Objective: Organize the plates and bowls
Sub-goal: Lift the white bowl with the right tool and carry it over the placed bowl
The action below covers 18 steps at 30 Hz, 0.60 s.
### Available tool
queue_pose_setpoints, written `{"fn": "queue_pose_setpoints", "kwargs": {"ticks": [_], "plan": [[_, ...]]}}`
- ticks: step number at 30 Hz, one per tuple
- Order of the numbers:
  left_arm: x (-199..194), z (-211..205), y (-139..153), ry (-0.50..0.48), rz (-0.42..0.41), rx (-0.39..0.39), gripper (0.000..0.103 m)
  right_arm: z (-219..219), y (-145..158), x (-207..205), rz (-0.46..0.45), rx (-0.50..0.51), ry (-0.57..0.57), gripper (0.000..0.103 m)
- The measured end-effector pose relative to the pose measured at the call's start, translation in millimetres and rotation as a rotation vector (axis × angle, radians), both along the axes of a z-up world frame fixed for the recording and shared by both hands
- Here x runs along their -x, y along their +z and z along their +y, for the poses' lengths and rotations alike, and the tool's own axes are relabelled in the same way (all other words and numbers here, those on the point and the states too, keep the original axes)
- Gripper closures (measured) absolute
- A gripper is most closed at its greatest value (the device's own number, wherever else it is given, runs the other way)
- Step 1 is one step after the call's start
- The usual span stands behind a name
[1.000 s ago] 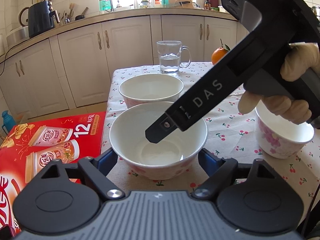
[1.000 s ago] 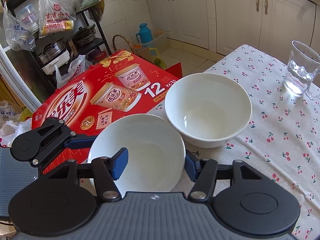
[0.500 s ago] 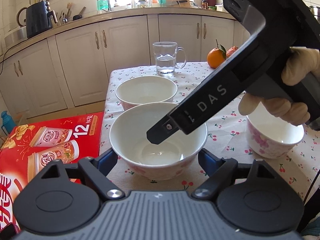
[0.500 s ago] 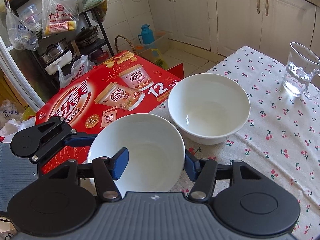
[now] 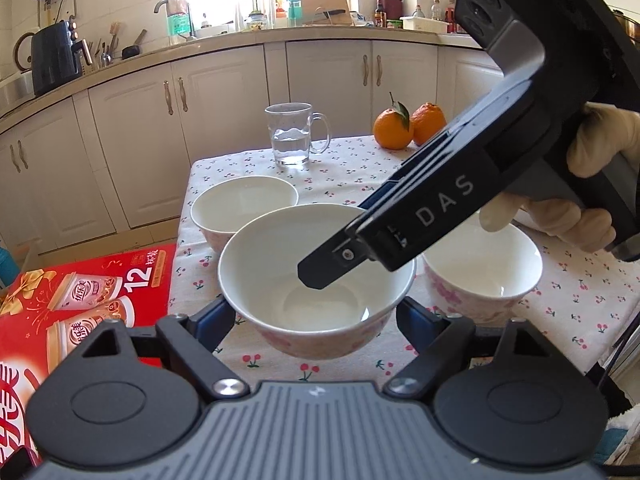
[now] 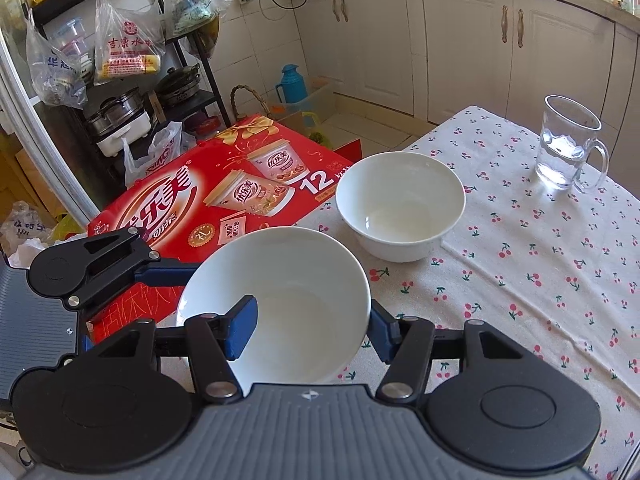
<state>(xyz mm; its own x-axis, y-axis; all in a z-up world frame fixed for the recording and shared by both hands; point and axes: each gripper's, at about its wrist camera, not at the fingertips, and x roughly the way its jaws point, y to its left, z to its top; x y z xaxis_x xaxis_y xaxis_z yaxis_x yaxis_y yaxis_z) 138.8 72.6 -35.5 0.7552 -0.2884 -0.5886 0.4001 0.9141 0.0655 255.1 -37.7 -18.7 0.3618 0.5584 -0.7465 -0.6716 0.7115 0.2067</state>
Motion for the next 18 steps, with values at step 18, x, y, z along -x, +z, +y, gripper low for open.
{"fn": "queue_pose_setpoints", "kwargs": {"ticks": [18], "plan": [[21.0, -45.3, 18.3, -0.112, -0.011, 0.001, 0.016, -60.9, 16.9, 39.7, -0.044, -0.026, -0.075, 0.039]]}}
